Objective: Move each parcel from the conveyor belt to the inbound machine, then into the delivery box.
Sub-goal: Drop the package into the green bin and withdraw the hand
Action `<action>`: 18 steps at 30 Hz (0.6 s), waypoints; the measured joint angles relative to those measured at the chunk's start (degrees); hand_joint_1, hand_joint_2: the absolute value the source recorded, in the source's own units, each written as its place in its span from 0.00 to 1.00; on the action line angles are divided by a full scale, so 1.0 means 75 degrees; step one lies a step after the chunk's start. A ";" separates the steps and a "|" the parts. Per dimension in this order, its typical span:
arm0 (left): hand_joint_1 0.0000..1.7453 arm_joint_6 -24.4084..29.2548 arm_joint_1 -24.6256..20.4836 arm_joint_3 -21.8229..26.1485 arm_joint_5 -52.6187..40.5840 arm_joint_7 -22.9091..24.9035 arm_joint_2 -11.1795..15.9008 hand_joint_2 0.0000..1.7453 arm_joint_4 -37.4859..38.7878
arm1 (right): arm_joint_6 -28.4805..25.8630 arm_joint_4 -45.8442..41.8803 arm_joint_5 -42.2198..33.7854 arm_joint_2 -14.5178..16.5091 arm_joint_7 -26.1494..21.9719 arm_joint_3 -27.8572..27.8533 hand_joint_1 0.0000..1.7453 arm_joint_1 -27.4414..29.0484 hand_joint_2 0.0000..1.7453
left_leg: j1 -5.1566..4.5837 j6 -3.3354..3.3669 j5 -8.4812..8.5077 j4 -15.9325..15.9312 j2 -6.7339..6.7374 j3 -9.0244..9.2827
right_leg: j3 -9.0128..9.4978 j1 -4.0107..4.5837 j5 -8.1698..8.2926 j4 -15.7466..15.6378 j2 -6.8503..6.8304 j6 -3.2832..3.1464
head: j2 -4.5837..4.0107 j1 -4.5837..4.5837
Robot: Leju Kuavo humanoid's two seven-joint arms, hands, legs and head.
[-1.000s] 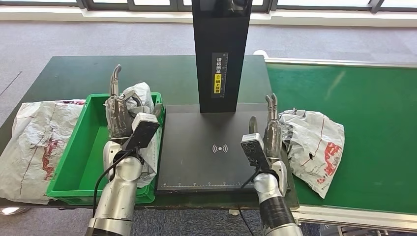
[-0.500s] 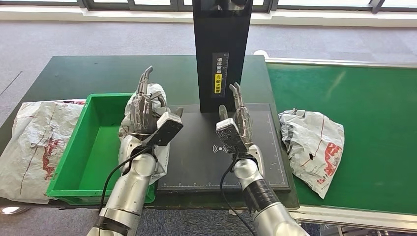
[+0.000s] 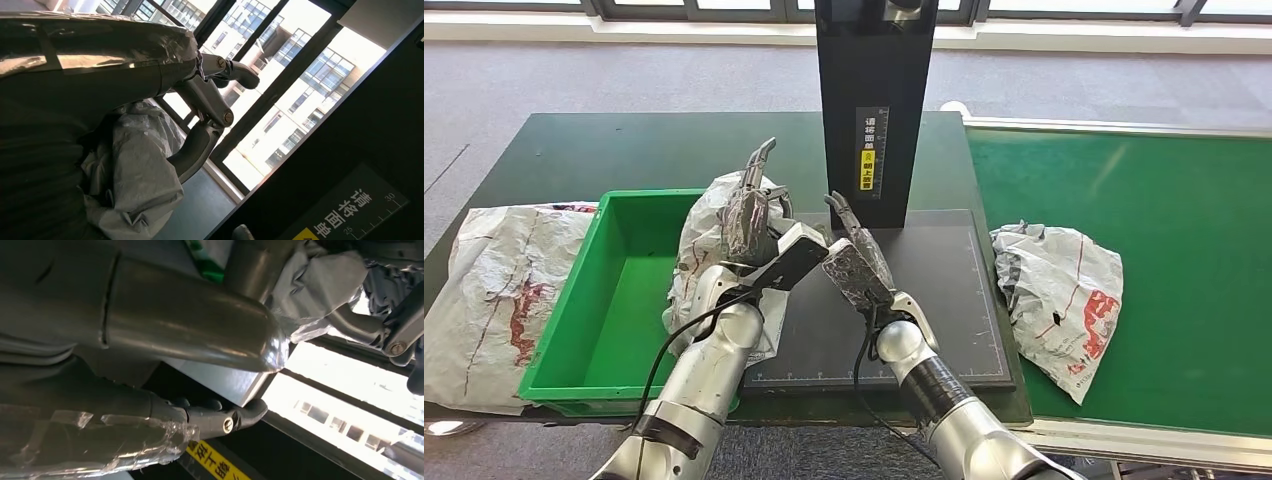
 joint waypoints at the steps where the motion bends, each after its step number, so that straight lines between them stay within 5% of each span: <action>1: 0.00 0.0005 -0.0037 -0.0003 -0.0034 0.0016 -0.0008 1.00 0.0041 | 0.0004 0.0047 -0.0118 0.0000 0.0052 0.0176 0.00 -0.0011 0.00 | 0.0000 0.0000 0.0000 0.0000 0.0000 0.0000 | 0.0000 0.0000 0.0000 0.0000 0.0000 0.0000 | 0.0000 0.0000; 11: 0.00 0.0255 -0.0496 -0.0170 -0.0575 0.0252 -0.0032 1.00 0.0576 | 0.0000 0.0405 -0.0503 -0.0007 0.0183 0.1032 0.00 -0.0033 0.00 | -0.0001 0.0001 0.0000 0.0002 -0.0001 0.0000 | 0.0001 -0.0001 0.0001 0.0000 -0.0001 0.0001 | 0.0000 0.0000; 18: 0.00 0.0404 -0.0710 -0.0359 -0.1243 0.0631 -0.0031 1.00 0.0978 | -0.0621 0.0592 -0.0543 -0.0070 0.0067 0.1102 0.00 -0.0036 0.00 | -0.0001 0.0000 0.0000 0.0002 -0.0001 -0.0001 | 0.0001 -0.0001 0.0002 0.0000 -0.0001 0.0001 | -0.0001 -0.0001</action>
